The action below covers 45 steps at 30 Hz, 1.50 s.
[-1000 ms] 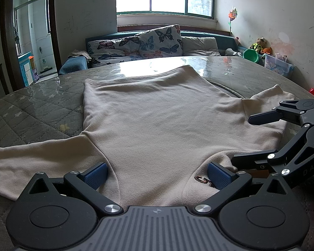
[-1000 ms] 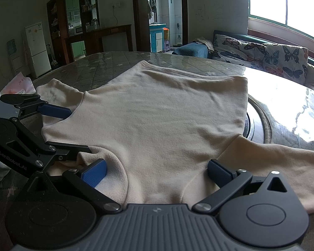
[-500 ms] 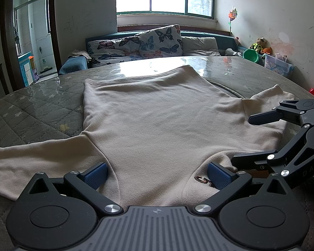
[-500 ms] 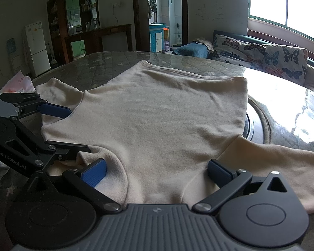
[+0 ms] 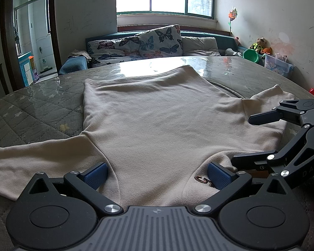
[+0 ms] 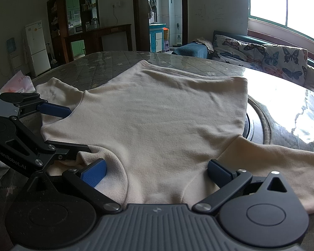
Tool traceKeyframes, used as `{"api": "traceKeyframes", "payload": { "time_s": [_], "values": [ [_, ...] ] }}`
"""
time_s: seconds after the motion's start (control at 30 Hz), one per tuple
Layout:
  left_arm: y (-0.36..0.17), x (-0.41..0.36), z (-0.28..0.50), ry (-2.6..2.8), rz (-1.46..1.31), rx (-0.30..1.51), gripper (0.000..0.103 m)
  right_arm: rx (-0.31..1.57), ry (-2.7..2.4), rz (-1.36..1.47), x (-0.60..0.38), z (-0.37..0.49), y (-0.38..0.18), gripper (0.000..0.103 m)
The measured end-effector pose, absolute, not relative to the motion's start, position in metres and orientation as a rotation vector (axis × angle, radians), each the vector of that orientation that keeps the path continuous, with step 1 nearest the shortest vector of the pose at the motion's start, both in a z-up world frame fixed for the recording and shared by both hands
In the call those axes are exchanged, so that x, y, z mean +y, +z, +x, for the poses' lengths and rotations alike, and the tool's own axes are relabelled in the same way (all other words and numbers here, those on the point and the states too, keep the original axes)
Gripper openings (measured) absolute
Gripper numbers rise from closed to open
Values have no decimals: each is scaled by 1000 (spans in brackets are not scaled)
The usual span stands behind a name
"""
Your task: Fold clothes
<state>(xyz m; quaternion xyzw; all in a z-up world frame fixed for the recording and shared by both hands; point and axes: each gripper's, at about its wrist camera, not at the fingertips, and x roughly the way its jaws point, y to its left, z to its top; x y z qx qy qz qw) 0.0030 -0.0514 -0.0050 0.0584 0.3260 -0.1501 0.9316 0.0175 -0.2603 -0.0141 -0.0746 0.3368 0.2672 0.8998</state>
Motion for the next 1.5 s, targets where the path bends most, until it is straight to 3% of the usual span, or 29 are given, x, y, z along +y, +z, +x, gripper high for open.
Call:
{"api": "traceKeyframes", "payload": {
  "time_s": [1.5],
  "values": [
    [-5,-51,3,-308,119,668,103,686,556,-200,-265,-2,-4,103]
  ]
}}
